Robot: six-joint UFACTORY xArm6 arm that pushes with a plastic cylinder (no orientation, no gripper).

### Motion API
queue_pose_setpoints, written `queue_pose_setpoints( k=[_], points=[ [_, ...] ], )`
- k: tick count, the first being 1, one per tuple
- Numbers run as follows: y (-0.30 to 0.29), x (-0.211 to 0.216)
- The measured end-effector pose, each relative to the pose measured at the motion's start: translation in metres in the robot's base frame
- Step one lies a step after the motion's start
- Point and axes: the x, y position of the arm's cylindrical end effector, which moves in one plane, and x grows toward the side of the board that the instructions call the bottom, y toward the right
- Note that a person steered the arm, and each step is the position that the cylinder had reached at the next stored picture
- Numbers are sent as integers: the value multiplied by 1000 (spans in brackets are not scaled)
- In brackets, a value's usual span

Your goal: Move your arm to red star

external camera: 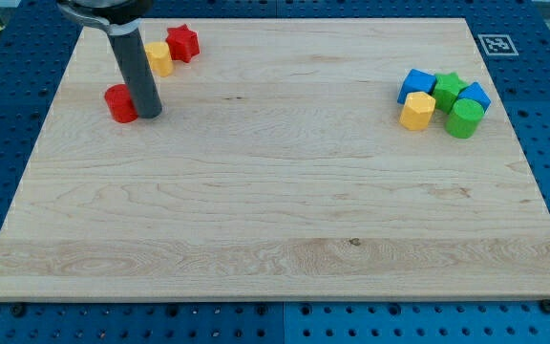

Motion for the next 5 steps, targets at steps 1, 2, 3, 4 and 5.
queue_pose_setpoints(
  k=[1,2,3,4,5],
  points=[
    [25,0],
    [72,-3],
    [86,-40],
    [86,-90],
    [85,-121]
  ],
)
